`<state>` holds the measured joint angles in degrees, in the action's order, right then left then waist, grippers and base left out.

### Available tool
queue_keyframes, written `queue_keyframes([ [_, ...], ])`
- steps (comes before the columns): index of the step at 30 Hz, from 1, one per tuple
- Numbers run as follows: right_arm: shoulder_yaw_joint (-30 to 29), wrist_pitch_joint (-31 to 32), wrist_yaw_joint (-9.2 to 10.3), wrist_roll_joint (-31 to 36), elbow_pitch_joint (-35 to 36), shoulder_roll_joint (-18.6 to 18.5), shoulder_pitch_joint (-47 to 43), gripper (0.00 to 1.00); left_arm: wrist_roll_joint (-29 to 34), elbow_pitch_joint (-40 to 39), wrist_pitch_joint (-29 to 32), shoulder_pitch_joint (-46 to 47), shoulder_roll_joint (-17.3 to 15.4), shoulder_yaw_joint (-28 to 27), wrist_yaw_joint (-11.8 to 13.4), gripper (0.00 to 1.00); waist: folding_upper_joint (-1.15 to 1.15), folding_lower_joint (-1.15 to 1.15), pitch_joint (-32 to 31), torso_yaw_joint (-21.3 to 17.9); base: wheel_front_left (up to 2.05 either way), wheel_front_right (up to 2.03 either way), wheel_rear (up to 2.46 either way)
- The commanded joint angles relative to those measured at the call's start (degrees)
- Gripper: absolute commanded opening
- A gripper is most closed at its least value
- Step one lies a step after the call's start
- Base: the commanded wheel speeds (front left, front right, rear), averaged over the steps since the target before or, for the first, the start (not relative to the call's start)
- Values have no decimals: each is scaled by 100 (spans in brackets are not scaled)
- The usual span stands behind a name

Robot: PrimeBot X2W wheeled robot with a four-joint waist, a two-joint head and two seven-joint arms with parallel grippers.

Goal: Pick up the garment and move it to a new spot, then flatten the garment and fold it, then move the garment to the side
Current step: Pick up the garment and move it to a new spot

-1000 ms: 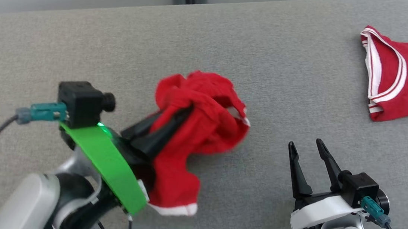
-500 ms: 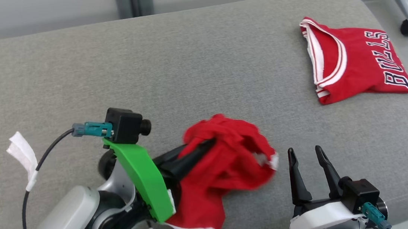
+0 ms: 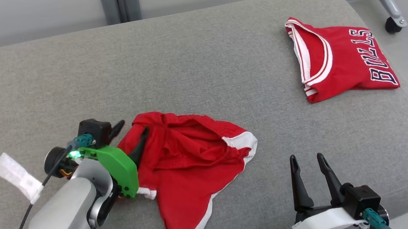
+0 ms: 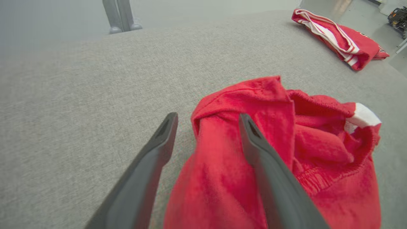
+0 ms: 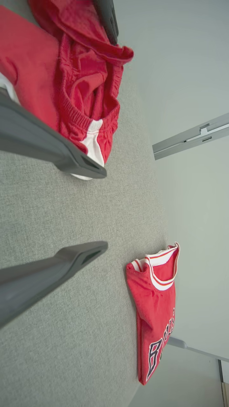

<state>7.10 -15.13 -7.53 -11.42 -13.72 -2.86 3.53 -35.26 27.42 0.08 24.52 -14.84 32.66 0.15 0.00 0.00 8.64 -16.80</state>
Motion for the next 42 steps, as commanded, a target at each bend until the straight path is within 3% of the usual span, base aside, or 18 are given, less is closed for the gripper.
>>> queue_keyframes([
  [1, -4, 0, 9, 16, -3, -8, -78, 100, 97, 159, -310, 76, 74, -17, 87, 100, 0, 0, -51, 77, 0, 0, 0],
  [4, -28, 0, 9, 62, 15, -8, -101, 100, 197, 455, -968, 6, 187, -118, 200, 100, 0, 0, -119, 177, 0, 0, 0],
  [8, -133, 0, 9, 159, 87, -7, -117, 100, 259, 483, -1410, -242, 225, -231, 273, 100, 0, 0, -179, 346, 0, 0, 0],
  [15, -354, 0, 9, 379, 216, -7, -248, 100, 966, -628, -1527, -1080, 207, -756, 518, 100, 0, 0, -301, 711, 0, 0, 0],
  [27, -483, 0, 9, 643, 335, -6, -580, 100, 2163, -2097, -1527, -3055, 792, -2374, 258, 100, 0, 0, -679, 1127, 0, 0, 0],
  [34, -507, 0, 9, 611, 308, -8, -718, 100, 2467, -2200, -1527, -3680, 1063, -3190, 20, 100, 0, 0, -793, 1293, 0, 0, 0],
  [42, -579, 0, 9, 657, 213, -8, -803, 100, 2683, -2165, -1528, -3914, 1166, -3636, -332, 100, 0, 0, -878, 1428, 0, 0, 0],
])
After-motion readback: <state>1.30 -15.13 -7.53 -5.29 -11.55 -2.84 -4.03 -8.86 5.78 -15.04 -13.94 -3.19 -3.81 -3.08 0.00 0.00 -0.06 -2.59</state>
